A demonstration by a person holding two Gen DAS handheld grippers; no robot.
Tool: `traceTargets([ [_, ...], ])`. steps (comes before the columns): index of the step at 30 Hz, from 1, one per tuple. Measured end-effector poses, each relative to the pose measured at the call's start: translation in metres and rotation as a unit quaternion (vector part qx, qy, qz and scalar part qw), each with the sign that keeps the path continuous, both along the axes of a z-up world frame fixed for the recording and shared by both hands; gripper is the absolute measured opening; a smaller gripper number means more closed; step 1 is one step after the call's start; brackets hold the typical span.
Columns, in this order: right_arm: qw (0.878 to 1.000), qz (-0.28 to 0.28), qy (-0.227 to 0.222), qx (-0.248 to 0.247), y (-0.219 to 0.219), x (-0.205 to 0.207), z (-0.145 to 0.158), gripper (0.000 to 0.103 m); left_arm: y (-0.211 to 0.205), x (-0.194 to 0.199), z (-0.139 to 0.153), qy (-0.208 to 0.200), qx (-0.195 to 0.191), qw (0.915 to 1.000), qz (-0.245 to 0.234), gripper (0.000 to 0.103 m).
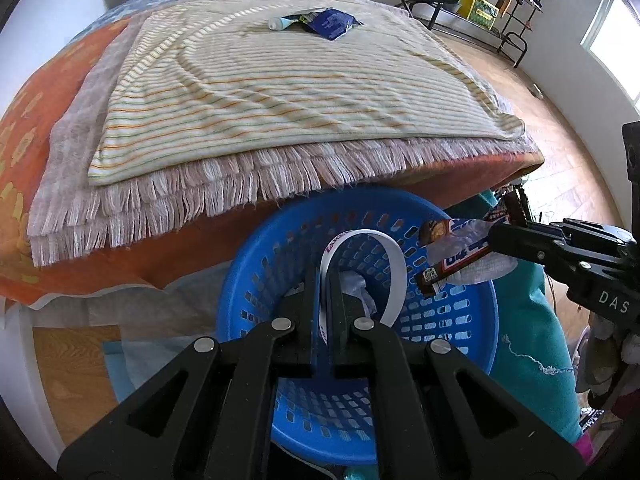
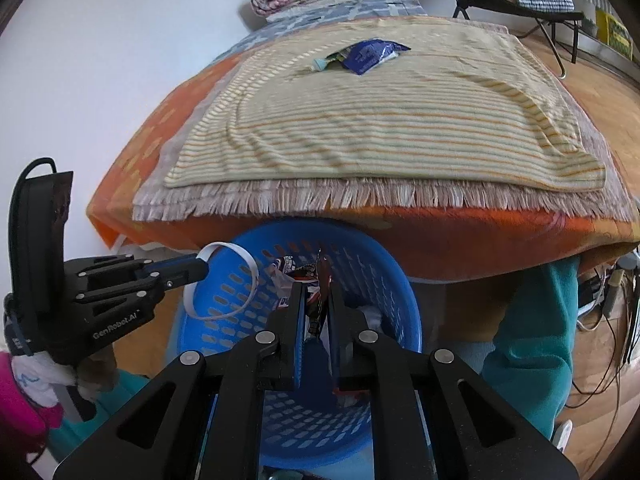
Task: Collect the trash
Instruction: 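Carry the wrappers in the right gripper over the blue basket, then open the right gripper to drop the wrappers into the basket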
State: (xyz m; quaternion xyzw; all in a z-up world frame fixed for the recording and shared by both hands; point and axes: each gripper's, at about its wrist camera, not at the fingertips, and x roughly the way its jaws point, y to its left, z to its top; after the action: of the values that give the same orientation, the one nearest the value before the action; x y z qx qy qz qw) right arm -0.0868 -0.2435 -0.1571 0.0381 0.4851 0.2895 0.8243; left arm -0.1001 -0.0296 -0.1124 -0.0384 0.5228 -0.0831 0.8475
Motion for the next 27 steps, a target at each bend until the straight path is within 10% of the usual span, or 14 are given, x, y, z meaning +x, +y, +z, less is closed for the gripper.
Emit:
traceTargets([
  [11, 0.999, 0.010, -0.007, -0.031, 0.009, -0.006, -0.004, 0.012, 0.000, 0.003, -0.008, 0.019, -0.002, 0.9998, 0.001, 0.000],
  [22, 0.999, 0.008, -0.008, -0.045, 0.009, -0.006, -0.007, 0.037, 0.004, 0.005, -0.011, 0.029, -0.006, 0.9995, 0.008, 0.006],
  [27, 0.999, 0.008, -0.007, -0.050, 0.009, -0.005, -0.008, 0.045, 0.004, 0.004, -0.010, 0.026, -0.008, 0.9996, 0.010, 0.035],
])
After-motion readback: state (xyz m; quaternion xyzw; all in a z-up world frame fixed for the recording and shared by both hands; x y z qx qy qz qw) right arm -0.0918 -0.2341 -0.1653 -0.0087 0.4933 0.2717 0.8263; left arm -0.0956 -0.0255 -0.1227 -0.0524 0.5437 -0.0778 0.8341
